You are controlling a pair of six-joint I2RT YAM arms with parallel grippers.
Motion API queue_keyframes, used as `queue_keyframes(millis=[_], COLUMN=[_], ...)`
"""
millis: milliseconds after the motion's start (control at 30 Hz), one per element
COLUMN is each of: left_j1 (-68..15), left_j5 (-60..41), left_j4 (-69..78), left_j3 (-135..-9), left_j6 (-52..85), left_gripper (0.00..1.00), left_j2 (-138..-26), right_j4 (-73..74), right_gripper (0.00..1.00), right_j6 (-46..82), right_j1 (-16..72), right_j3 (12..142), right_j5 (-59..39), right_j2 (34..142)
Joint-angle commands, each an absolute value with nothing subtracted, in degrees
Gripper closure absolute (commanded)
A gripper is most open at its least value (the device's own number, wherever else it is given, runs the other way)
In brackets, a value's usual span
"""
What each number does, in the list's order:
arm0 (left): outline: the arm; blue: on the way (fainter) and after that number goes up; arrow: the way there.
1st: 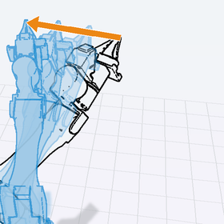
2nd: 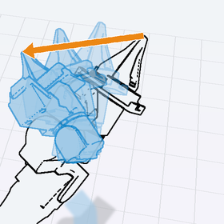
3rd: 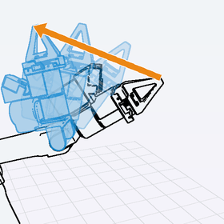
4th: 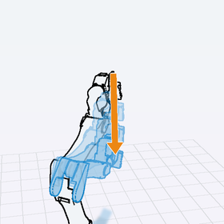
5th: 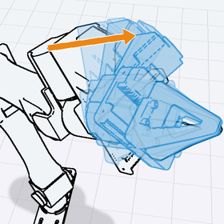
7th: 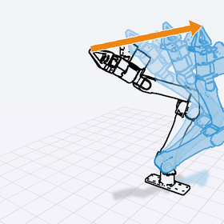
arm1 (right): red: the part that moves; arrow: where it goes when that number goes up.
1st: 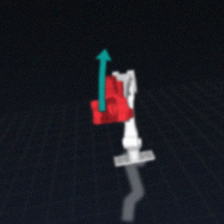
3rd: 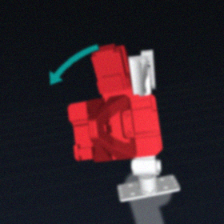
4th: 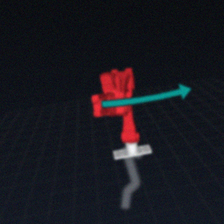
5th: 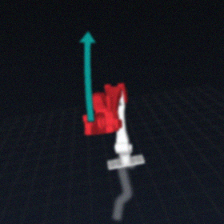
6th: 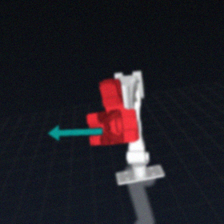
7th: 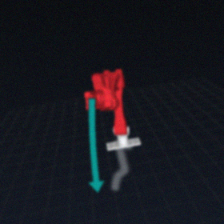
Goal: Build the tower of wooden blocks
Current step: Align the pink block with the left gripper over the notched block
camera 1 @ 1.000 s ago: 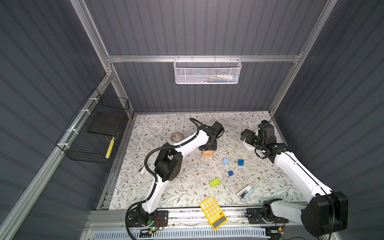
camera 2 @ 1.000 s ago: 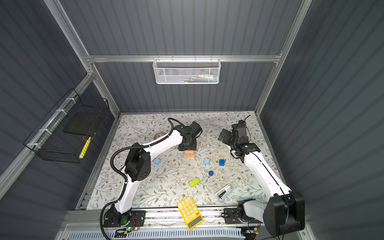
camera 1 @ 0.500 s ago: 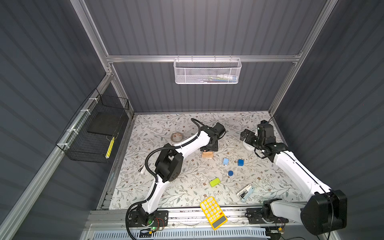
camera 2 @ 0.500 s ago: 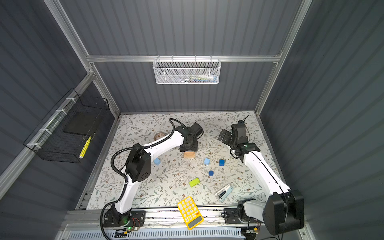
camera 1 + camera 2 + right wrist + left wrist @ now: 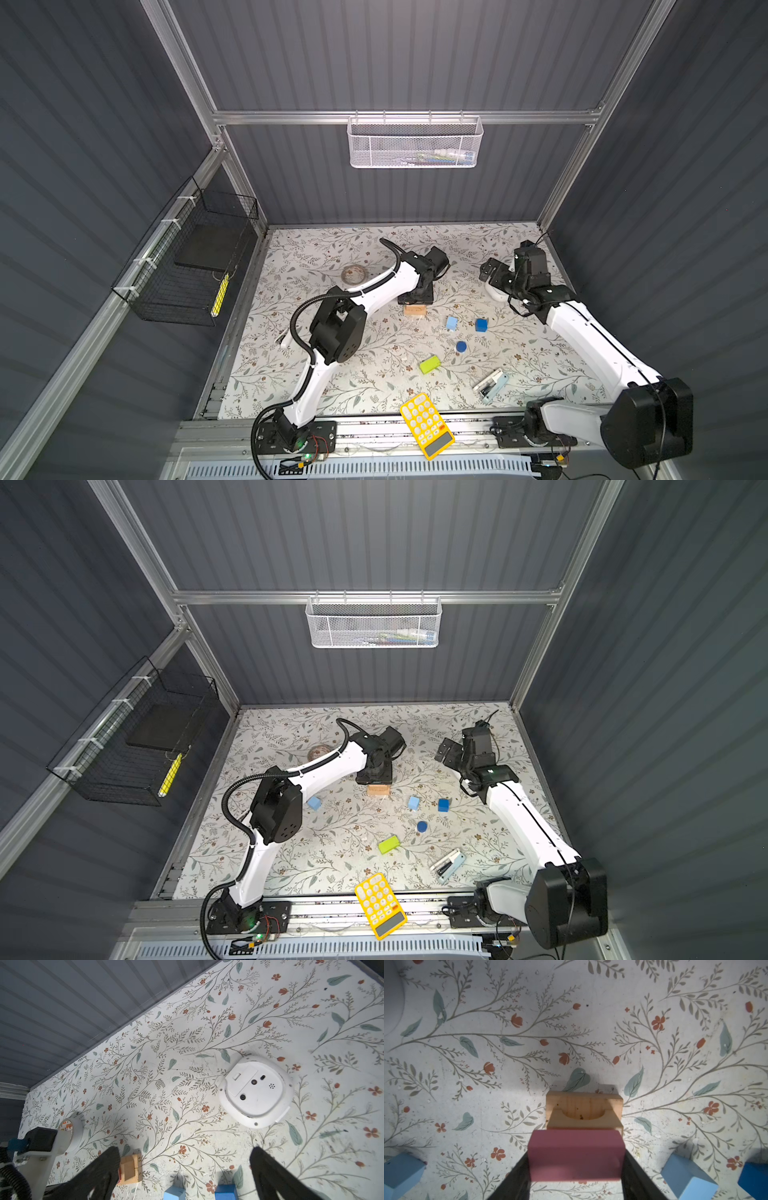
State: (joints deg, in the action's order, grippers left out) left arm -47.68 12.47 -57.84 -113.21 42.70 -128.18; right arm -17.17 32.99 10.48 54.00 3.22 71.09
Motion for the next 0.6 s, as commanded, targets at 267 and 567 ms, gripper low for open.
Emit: queue_keyframes(millis=[267, 567], left_j1=[-48.06, -48.06], left_j5=[12.66, 11.4], left_j4=[-58.67, -58.45], left_j3=[-113.95, -115.22], left_j6=[43.42, 43.42], left_gripper=[0.52, 0.52], left_j2=[-127.97, -129.02], right_j4=[-16.63, -16.66], right_gripper=[0.01, 0.01], right_j6=[33.16, 33.05], right_j1=[10.28, 10.28], right_j3=[53.7, 53.79], right_j5=[3.17, 3.19], right_j2=[71.81, 71.98])
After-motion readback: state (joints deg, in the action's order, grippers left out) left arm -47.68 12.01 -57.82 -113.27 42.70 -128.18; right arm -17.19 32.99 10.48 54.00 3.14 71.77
